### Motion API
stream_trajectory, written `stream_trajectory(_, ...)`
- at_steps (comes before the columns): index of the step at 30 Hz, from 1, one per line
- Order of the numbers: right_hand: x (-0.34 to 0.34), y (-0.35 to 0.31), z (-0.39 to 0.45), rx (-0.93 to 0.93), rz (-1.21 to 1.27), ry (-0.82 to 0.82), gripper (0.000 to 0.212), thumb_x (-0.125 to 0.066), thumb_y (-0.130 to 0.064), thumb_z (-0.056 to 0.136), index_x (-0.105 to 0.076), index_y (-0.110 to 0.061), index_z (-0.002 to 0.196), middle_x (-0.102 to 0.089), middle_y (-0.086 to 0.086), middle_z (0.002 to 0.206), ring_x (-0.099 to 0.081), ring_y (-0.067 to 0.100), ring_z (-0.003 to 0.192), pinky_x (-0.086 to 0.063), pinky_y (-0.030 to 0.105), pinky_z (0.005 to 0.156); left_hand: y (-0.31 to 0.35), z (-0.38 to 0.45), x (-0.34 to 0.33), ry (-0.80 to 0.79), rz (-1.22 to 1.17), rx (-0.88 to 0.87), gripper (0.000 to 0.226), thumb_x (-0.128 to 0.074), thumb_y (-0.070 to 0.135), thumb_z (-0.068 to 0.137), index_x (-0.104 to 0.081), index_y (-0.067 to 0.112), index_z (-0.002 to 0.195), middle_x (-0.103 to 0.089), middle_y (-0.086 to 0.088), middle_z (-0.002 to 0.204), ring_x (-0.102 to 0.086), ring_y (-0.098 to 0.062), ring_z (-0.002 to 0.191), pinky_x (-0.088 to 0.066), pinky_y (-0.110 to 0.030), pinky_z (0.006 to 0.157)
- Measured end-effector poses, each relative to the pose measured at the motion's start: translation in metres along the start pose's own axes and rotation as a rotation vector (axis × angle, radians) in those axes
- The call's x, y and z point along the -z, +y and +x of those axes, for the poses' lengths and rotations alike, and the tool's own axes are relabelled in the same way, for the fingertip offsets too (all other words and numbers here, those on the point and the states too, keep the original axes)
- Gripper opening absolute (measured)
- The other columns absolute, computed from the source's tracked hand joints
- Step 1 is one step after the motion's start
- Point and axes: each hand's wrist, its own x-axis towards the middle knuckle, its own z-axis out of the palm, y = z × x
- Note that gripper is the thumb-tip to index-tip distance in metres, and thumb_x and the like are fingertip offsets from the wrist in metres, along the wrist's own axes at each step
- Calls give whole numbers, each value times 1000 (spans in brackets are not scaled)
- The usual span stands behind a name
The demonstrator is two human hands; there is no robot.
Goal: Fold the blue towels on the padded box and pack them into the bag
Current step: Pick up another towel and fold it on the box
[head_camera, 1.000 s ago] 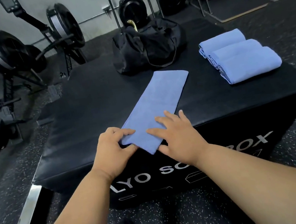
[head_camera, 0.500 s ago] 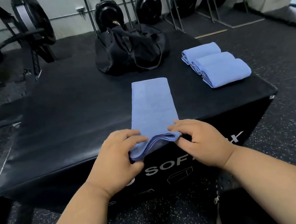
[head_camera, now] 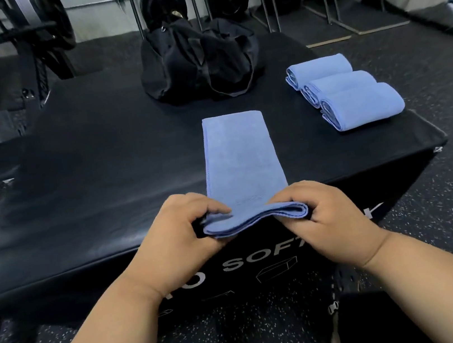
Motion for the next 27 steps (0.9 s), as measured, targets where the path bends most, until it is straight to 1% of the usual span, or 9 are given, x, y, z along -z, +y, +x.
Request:
stream_trajectory(3,-1,4,2,-60,77,1,6,-74,-24,95,-76,-29,95,-71,-14,93,-66,15,92,-52,33,82,4,7,-3,-13,-50,64,5,-79,31,92,-77,36,93,-73,13,94,-62,-11,104,-49,-28,90)
stream_trajectory(5,-4,6,4,-105,103,54,11,-68,-36,94,-75,-27,94,-69,-10,90,-65,15,92,-51,35,82,5,12,-6,-13,-146,150,8,-71,34,99,-76,40,99,-75,12,93,-68,-12,97,-55,-36,90)
stream_trajectory(9,-8,11,14,-222,116,163,22,-66,-48,89,-72,-38,108,-70,-10,93,-65,9,96,-51,28,87,5,23,-14,73,-193,282,19,-65,43,101,-76,28,98,-76,10,90,-69,-11,87,-55,-38,84)
stream_trajectory(13,-6,12,21,-322,283,165,12,-73,-36,96,-72,-38,107,-66,-3,78,-62,9,76,-48,24,73,9,31,-19,145,-162,382,26,-63,50,100,-71,27,89,-68,5,80,-57,-6,68,-47,-31,67)
stream_trajectory(18,-1,8,25,-384,298,109,37,-73,-33,97,-58,-48,128,-64,3,73,-62,7,71,-41,9,73,15,38,-21,191,-195,472,14,-63,51,100,-70,39,100,-74,8,82,-68,-13,75,-55,-38,74)
stream_trajectory(21,1,10,26,-391,265,87,24,-73,-34,97,-66,-44,118,-63,3,73,-60,7,67,-42,11,69,17,41,-24,205,-130,466,17,-63,55,98,-68,39,99,-72,10,82,-64,-8,71,-52,-37,71)
stream_trajectory(23,2,11,26,-384,257,81,15,-73,-33,96,-70,-40,110,-63,3,73,-57,6,64,-44,14,66,17,41,-23,167,-140,455,17,-64,55,97,-65,45,111,-70,6,85,-64,-9,74,-51,-34,72)
stream_trajectory(25,3,11,25,-377,268,85,15,-75,-33,94,-71,-40,107,-64,-3,78,-59,6,70,-46,13,69,17,40,-21,88,-153,415,32,-67,51,97,-59,53,128,-70,11,97,-66,-5,91,-52,-29,83)
stream_trajectory(27,5,11,24,-377,279,84,17,-76,-31,92,-72,-41,105,-64,-15,83,-62,6,82,-44,9,74,18,40,-20,53,-166,348,33,-70,44,96,-64,50,128,-68,25,115,-62,4,112,-47,-24,97)
